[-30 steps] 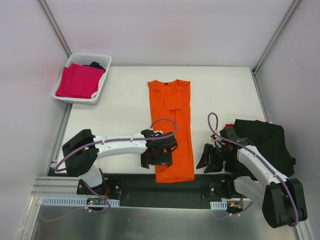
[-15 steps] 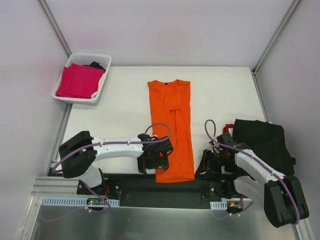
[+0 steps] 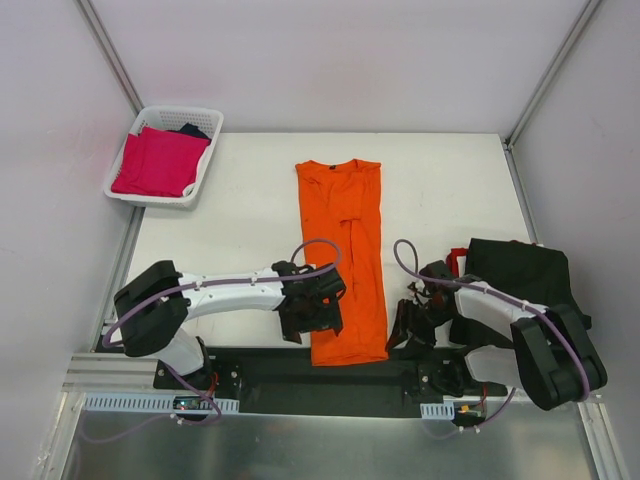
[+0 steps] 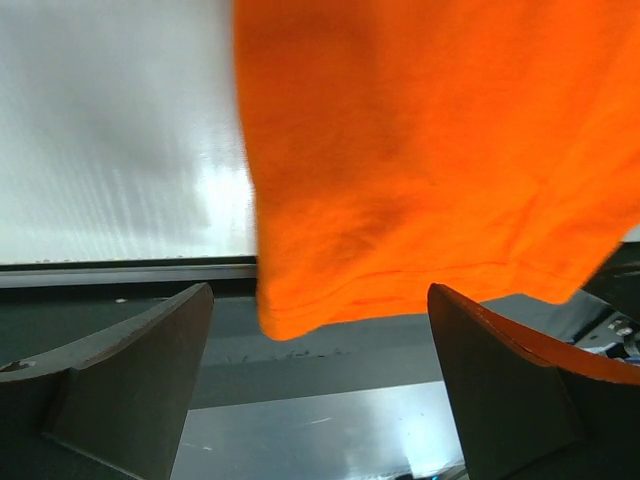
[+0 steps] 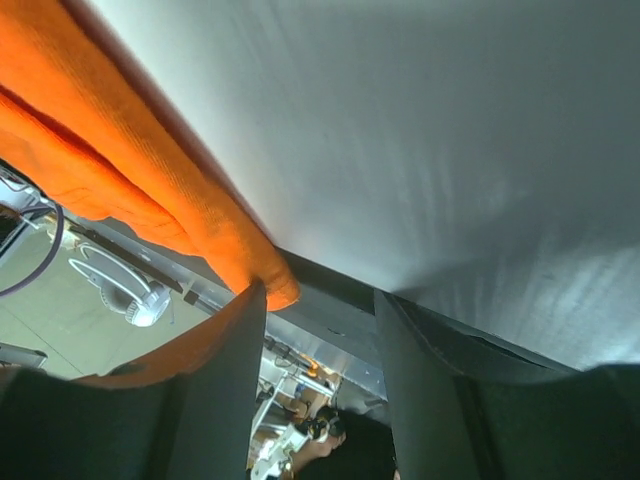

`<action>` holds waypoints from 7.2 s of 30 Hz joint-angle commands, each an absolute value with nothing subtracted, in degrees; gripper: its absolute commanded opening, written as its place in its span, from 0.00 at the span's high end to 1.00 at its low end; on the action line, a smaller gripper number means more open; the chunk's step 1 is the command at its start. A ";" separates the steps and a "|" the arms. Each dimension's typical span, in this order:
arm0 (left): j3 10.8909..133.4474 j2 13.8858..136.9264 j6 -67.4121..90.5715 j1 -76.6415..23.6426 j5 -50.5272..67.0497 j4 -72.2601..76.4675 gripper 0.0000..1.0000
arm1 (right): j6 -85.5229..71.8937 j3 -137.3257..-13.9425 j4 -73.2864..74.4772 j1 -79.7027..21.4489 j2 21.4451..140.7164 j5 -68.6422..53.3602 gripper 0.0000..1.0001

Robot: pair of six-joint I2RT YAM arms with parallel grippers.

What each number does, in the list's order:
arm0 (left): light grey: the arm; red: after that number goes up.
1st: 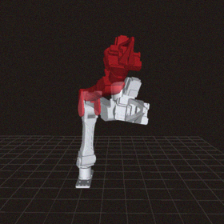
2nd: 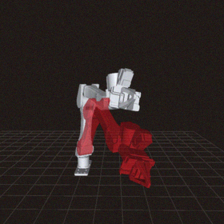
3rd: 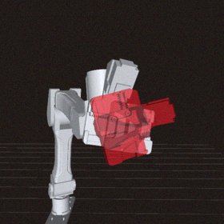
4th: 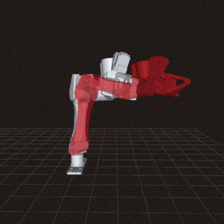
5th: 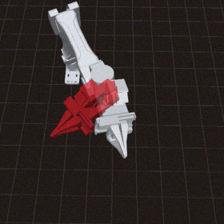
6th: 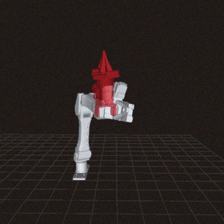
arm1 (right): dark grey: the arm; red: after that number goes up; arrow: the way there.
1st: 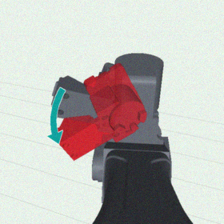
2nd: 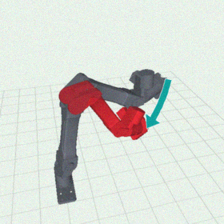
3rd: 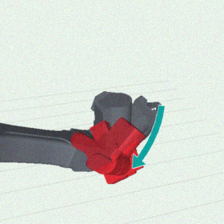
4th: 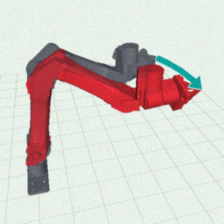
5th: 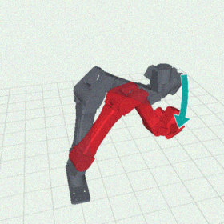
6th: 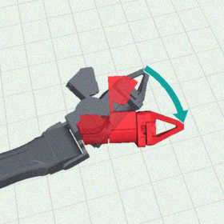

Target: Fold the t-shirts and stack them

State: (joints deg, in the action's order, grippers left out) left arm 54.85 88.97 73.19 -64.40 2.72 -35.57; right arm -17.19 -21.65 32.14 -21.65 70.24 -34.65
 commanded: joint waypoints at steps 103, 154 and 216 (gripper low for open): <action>52.29 84.73 71.46 -61.18 5.54 -35.86 1.00 | -24.97 -39.81 33.57 -40.61 71.45 -21.18 0.96; 92.37 113.46 44.83 -33.84 12.92 -51.06 1.00 | -8.97 -79.27 45.09 -16.79 103.27 -31.02 0.99; 90.45 110.38 42.98 -36.56 12.57 -53.53 0.92 | -7.47 -72.51 42.89 -21.09 101.07 -32.35 0.93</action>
State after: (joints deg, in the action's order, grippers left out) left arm 92.68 112.71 42.17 -35.09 12.97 -52.82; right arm -7.27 -73.60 43.79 -19.38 103.66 -32.40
